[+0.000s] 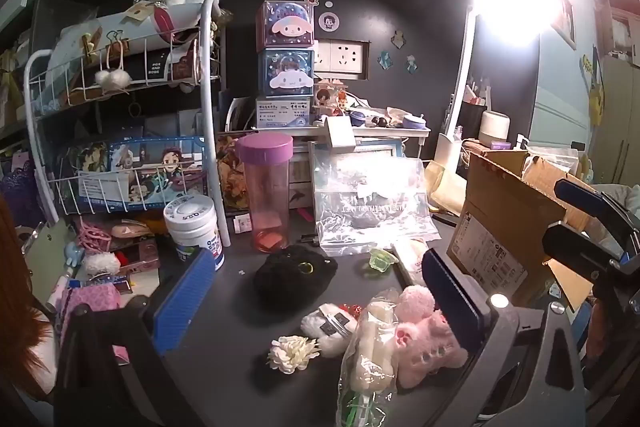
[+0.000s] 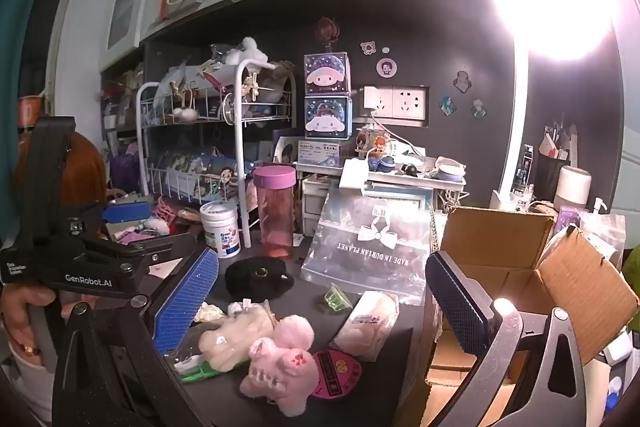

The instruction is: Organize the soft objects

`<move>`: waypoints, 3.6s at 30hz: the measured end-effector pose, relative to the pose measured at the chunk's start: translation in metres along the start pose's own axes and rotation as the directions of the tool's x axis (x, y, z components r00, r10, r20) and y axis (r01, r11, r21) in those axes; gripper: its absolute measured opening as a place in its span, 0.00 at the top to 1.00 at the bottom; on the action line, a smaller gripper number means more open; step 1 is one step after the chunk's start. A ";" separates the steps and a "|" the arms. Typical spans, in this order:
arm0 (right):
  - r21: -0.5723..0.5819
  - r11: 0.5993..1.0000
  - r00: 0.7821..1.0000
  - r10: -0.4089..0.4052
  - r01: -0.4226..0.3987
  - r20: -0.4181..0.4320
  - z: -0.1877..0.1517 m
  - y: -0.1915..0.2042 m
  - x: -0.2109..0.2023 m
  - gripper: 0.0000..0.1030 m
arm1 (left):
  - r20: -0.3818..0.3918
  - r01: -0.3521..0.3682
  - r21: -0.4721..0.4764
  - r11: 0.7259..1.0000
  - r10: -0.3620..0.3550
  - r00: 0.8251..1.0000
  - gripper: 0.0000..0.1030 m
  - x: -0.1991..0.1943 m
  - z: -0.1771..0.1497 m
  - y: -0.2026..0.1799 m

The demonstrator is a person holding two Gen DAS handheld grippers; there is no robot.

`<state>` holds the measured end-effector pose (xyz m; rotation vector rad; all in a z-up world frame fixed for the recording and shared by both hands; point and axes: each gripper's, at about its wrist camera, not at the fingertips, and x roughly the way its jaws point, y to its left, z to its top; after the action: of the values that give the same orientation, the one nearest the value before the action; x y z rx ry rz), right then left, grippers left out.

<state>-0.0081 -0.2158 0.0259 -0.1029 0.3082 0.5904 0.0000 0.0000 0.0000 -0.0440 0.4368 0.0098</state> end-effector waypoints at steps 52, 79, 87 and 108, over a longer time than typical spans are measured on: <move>-0.037 0.999 1.000 0.022 -0.022 0.004 -0.006 0.009 0.000 0.00 | 0.001 -0.004 -0.013 1.000 0.004 1.000 0.00 -0.001 -0.006 0.004; -0.048 0.999 1.000 0.023 -0.023 0.010 -0.008 0.012 0.002 0.00 | -0.006 0.015 0.002 1.000 -0.015 1.000 0.00 -0.003 -0.005 0.000; -0.102 0.995 1.000 0.004 -0.003 0.009 -0.001 0.019 -0.002 0.00 | -0.024 0.030 0.012 0.999 -0.030 0.999 0.00 0.006 -0.002 0.009; -0.126 0.990 0.945 0.013 -0.057 -0.327 -0.067 0.064 0.069 0.32 | -0.133 0.153 -0.003 0.988 -0.152 0.979 0.01 0.055 -0.038 0.083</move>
<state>-0.0073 -0.1384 -0.0597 -0.3272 0.5923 0.6290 0.0319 0.0815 -0.0613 -0.0709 0.5655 -0.1469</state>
